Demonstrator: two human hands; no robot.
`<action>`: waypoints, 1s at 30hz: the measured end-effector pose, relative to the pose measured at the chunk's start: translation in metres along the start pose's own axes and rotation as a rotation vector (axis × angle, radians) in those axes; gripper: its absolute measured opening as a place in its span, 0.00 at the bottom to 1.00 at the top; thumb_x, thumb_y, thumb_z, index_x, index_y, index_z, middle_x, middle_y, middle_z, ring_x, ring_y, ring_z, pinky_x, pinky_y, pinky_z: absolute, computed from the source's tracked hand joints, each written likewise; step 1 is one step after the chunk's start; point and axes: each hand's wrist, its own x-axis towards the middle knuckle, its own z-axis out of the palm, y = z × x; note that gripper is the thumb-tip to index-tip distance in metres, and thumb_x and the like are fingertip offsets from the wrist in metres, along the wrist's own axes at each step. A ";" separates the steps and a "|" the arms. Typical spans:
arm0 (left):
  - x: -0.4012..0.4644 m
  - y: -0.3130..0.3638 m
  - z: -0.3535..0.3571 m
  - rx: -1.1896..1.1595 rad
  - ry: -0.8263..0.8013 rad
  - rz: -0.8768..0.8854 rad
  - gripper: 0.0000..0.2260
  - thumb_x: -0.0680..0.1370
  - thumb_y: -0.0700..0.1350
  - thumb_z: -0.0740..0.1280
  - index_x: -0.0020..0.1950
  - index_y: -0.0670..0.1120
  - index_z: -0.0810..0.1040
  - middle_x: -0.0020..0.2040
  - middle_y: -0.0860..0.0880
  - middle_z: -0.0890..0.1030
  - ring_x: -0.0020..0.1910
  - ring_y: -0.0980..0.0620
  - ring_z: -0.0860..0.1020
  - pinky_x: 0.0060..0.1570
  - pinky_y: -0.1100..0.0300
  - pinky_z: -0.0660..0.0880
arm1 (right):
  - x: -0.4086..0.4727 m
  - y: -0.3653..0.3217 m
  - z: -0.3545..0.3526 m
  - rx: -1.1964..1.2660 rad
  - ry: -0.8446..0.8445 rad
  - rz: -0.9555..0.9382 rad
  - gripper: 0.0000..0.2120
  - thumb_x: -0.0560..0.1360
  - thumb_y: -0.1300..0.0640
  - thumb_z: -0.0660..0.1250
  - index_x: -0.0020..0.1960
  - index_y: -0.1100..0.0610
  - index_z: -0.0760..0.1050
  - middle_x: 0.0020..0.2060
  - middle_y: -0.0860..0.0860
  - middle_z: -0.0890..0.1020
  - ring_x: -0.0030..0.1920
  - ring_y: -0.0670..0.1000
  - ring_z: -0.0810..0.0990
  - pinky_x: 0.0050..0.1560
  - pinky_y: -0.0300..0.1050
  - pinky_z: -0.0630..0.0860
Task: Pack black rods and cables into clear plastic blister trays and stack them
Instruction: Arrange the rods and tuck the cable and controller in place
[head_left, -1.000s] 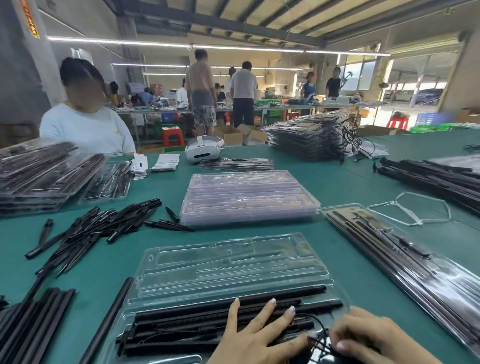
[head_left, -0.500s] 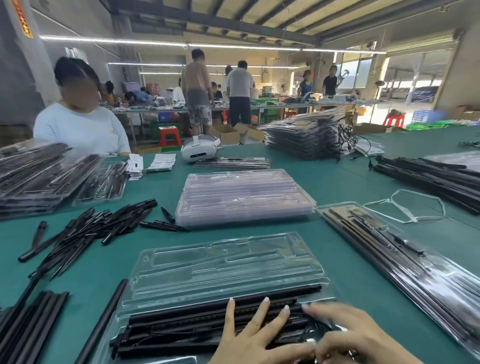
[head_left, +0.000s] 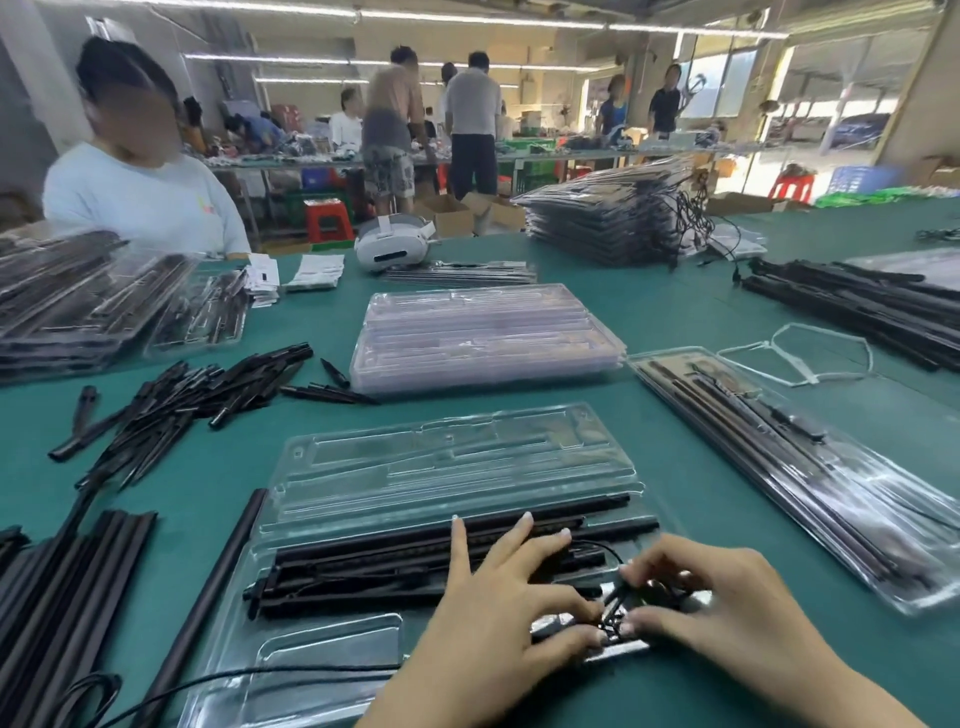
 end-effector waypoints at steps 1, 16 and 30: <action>0.001 0.004 0.000 -0.029 0.027 -0.033 0.16 0.75 0.66 0.58 0.59 0.65 0.76 0.74 0.68 0.56 0.74 0.66 0.40 0.67 0.45 0.23 | 0.001 -0.001 0.001 -0.003 0.001 0.003 0.17 0.59 0.47 0.79 0.44 0.43 0.77 0.37 0.42 0.82 0.37 0.45 0.79 0.40 0.40 0.76; 0.011 0.024 -0.008 0.146 0.154 0.017 0.12 0.72 0.63 0.66 0.53 0.63 0.81 0.65 0.61 0.67 0.67 0.59 0.59 0.72 0.41 0.43 | 0.027 0.019 0.002 -0.090 -0.079 -0.004 0.25 0.51 0.33 0.75 0.35 0.48 0.70 0.27 0.44 0.71 0.31 0.46 0.67 0.34 0.36 0.62; 0.004 0.034 0.008 0.392 0.146 0.097 0.14 0.55 0.59 0.81 0.29 0.55 0.81 0.28 0.59 0.73 0.29 0.62 0.74 0.25 0.70 0.64 | 0.033 0.028 -0.006 -0.135 -0.097 -0.143 0.09 0.67 0.52 0.78 0.36 0.49 0.77 0.31 0.43 0.75 0.39 0.43 0.75 0.38 0.33 0.69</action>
